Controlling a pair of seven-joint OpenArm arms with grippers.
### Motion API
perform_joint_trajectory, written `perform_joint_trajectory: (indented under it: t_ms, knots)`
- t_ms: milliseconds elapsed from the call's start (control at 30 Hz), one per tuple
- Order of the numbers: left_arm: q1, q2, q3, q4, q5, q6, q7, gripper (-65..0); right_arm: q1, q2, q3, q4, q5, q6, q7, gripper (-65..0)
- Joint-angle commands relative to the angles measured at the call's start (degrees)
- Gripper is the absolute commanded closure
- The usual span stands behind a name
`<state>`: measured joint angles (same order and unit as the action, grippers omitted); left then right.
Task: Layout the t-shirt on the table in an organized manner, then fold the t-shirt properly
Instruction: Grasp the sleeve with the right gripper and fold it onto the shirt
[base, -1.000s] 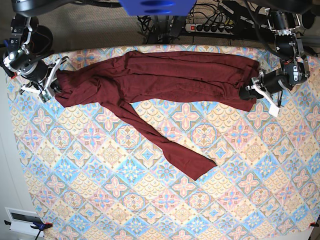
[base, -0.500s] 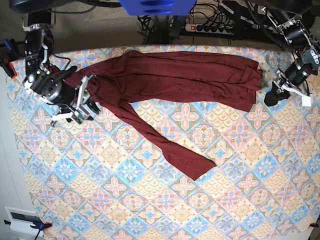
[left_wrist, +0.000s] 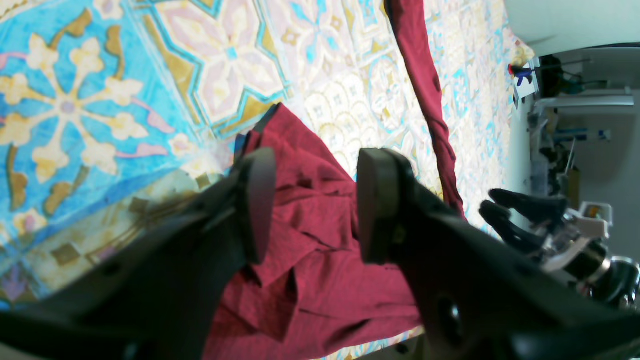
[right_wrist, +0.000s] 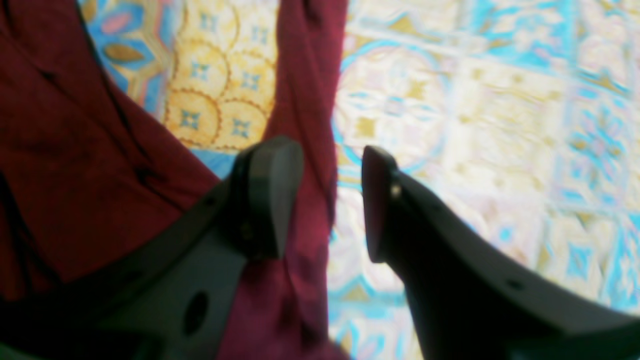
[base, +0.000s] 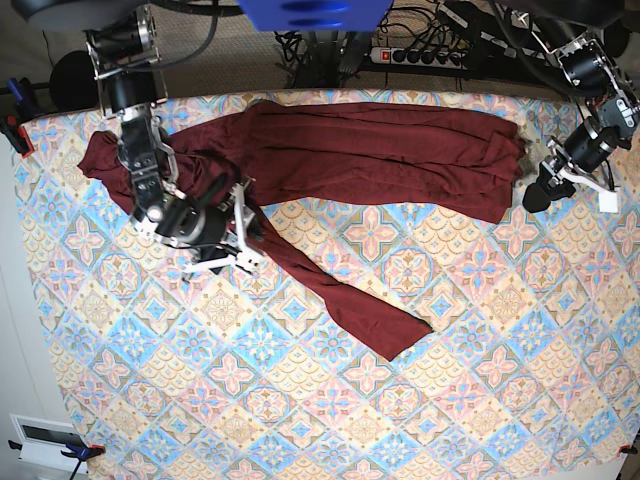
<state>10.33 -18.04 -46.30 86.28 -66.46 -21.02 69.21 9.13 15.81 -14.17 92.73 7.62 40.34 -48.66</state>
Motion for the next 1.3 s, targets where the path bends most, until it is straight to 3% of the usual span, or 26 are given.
perform_joint_trajectory:
  t_ms: [0, 533, 800, 900, 1033, 1267]
  knots:
    - [-0.26, -1.08, -0.33, 0.97, -1.46, -0.3, -0.68, -26.2, 2.79, -0.21, -0.64, -0.2, 0.25, -0.34, 2.73, -23.5]
    - [-0.44, -1.08, -0.16, 0.97, -1.28, -0.3, -0.68, -26.2, 10.08, -0.91, -5.56, -21.21, -0.98, -0.34, 10.12, -23.6]
    - [-0.53, -1.08, -0.07, 0.97, -1.28, -0.3, -0.95, -26.2, 10.0, -0.91, -5.65, -22.97, -0.98, -0.34, 10.03, -23.3]
    - [-0.53, -1.08, -0.07, 0.97, -1.28, -0.3, -0.95, -26.2, 10.0, -0.91, -5.56, -22.62, -0.98, -0.34, 9.5, -15.8]
    - [-0.53, -1.08, -0.07, 0.97, -1.19, -0.3, -1.03, -26.2, 9.64, -0.91, -5.21, -20.95, -0.8, -0.34, 9.41, 0.0]
    - [-0.53, -1.08, -0.07, 0.8, -1.19, -0.3, -1.03, -26.2, 1.82, -0.91, -1.87, -7.85, -0.63, -0.34, 8.97, 0.0]
